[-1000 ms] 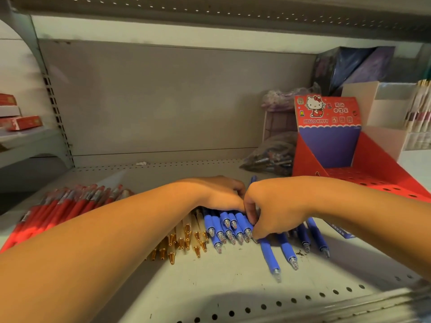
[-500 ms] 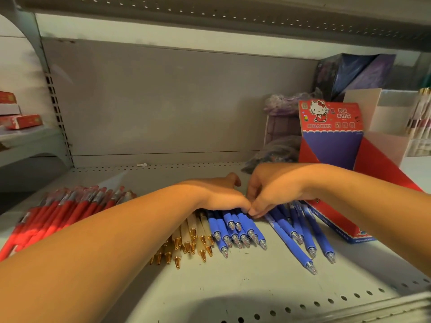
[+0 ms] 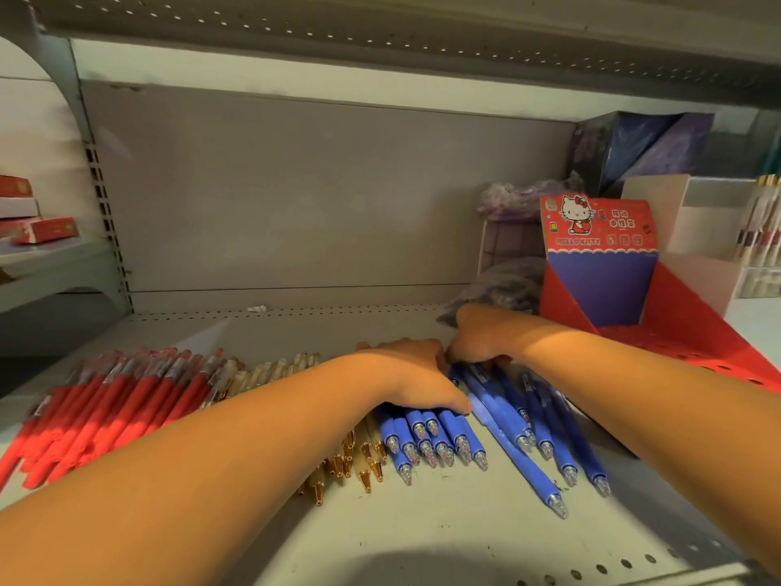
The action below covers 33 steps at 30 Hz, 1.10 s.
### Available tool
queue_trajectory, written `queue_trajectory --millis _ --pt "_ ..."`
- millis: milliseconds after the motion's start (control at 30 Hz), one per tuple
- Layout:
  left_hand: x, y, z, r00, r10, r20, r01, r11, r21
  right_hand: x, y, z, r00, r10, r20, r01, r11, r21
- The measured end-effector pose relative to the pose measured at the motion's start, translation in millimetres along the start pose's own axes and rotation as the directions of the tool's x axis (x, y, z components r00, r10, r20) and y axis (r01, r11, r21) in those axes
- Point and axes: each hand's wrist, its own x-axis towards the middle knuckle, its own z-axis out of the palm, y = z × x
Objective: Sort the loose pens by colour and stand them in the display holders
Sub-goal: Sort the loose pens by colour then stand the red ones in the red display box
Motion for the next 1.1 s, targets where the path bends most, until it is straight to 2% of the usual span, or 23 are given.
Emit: queue_trajectory --millis 167,300,433,500,567,667,733,867,933,1100 --pt "-2 -3 1 0.998 -0.069 -0.016 0.068 0.996 -0.066 6 -10 9 0.998 0.044 0.036 -0.047 0.995 0.089" --pt "-2 -3 1 0.999 -0.041 -0.018 0.039 0.997 -0.072 11 -8 6 0.999 0.014 -0.038 -0.006 0.982 0.189" --pt "-4 -5 0 0.999 -0.041 0.000 0.041 0.997 -0.060 12 5 -7 0.992 0.063 -0.114 -0.001 0.879 0.478" --pt "-6 -7 0 0.999 -0.052 0.002 0.052 0.996 -0.079 3 14 -14 0.991 0.043 -0.130 0.039 0.824 0.565" --pt "-9 -7 -1 0.999 -0.040 0.009 0.041 0.994 -0.104 -16 17 -18 0.996 -0.012 -0.088 0.060 0.827 0.559" --pt "-10 -4 -4 1.000 0.016 -0.002 -0.017 0.994 -0.106 -47 14 -13 0.993 -0.097 0.073 0.044 0.847 0.530" --pt "-10 -4 -7 1.000 -0.011 -0.017 0.009 0.994 -0.112 -64 11 -8 0.983 -0.136 0.125 0.057 0.868 0.493" --pt "-3 -7 -7 0.993 -0.074 -0.091 0.059 0.987 -0.151 -84 7 -3 0.961 -0.251 0.119 0.178 0.886 0.429" --pt "-3 -8 -5 0.995 -0.073 -0.072 0.063 0.989 -0.137 -89 9 -5 0.955 -0.284 0.087 0.233 0.898 0.373" --pt "1 -8 0 0.999 -0.032 -0.003 0.031 0.999 -0.036 -91 28 -20 0.973 -0.232 -0.020 0.232 0.960 0.155"
